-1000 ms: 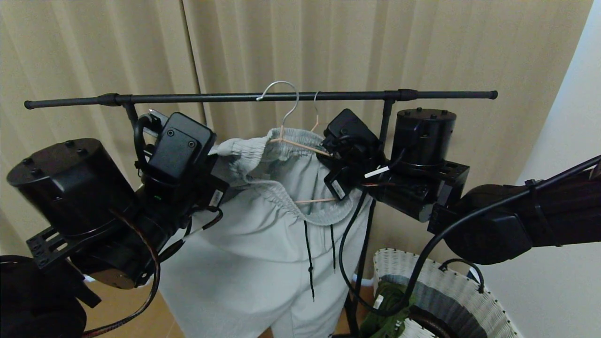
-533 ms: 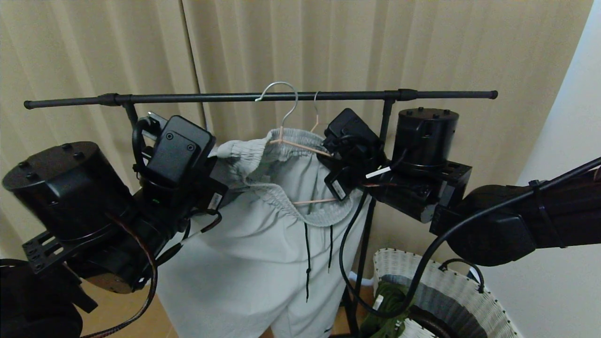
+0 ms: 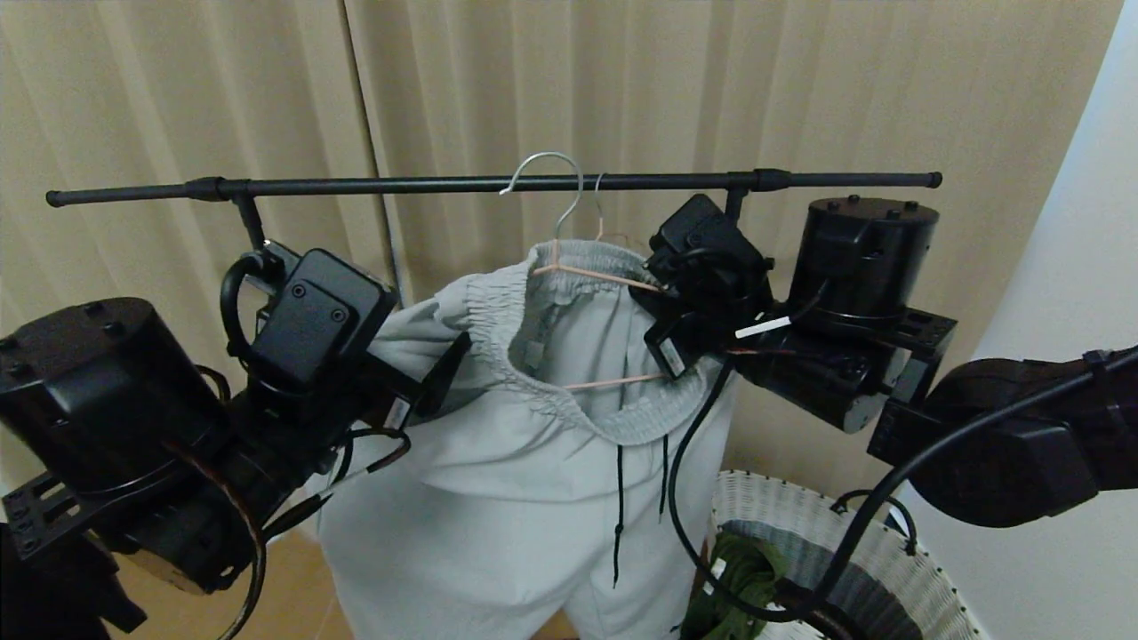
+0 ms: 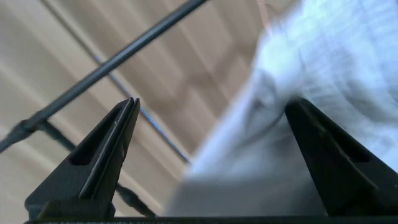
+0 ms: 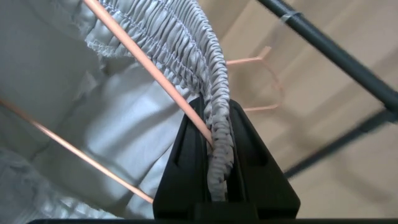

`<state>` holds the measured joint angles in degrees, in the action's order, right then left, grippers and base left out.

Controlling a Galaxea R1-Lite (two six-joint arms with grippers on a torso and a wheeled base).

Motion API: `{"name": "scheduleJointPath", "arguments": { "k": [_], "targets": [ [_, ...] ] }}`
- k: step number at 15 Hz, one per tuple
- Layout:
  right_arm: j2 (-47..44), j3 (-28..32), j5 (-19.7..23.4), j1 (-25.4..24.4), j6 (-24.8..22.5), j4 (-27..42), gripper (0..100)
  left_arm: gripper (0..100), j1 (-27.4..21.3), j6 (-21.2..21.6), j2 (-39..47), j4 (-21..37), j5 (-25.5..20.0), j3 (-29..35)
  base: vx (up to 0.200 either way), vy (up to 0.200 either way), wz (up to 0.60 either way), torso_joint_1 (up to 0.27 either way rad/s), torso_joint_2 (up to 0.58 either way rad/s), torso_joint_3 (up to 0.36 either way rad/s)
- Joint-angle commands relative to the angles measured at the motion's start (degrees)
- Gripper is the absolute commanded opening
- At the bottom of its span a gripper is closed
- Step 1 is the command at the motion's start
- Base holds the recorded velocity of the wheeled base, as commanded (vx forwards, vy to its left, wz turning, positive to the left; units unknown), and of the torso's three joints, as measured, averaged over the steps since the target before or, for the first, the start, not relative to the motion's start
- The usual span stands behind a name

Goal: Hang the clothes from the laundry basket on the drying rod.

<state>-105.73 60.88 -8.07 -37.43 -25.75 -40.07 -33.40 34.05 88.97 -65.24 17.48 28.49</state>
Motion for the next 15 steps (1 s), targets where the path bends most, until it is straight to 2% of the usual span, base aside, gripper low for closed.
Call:
{"name": "scheduleJointPath", "arguments": {
  "k": [1,3,7,9,11,12,13,15],
  "targets": [
    [3.5,-2.5,-0.2,2.1,0.0,0.1,0,100,-0.1,-1.2,-3.3,0.1,-1.8,-2.8,0.000,0.000,0.00,0.000,0.00,0.000],
    [5.4,-4.7,-0.2,3.9,0.0,0.0,0,100,0.0,-2.6,-5.3,0.3,-3.2,-4.3,0.000,0.000,0.00,0.000,0.00,0.000],
    [10.5,-8.6,0.0,6.8,0.1,-0.1,0,100,0.3,-5.0,-10.3,0.4,-3.2,-9.7,0.000,0.000,0.00,0.000,0.00,0.000],
    [13.1,-10.3,0.1,6.8,0.2,-0.1,0,100,1.0,-5.4,-12.4,3.6,-3.2,-12.8,0.000,0.000,0.00,0.000,0.00,0.000],
    [15.1,-11.8,0.2,6.8,0.2,-0.1,0,100,3.2,-9.5,-12.3,7.0,-3.3,-14.6,0.000,0.000,0.00,0.000,0.00,0.000],
    [15.8,-12.7,0.4,6.8,0.2,-0.2,0,100,3.3,-14.2,-11.7,7.4,-4.0,-15.3,0.000,0.000,0.00,0.000,0.00,0.000],
    [16.2,-13.0,0.6,6.8,0.3,-0.3,0,100,3.3,-15.9,-11.1,7.4,-4.8,-16.1,0.000,0.000,0.00,0.000,0.00,0.000],
    [16.2,-12.9,0.7,6.6,0.3,-0.3,0,100,3.8,-16.6,-9.8,7.3,-6.1,-16.8,0.000,0.000,0.00,0.000,0.00,0.000]
  ]
}}
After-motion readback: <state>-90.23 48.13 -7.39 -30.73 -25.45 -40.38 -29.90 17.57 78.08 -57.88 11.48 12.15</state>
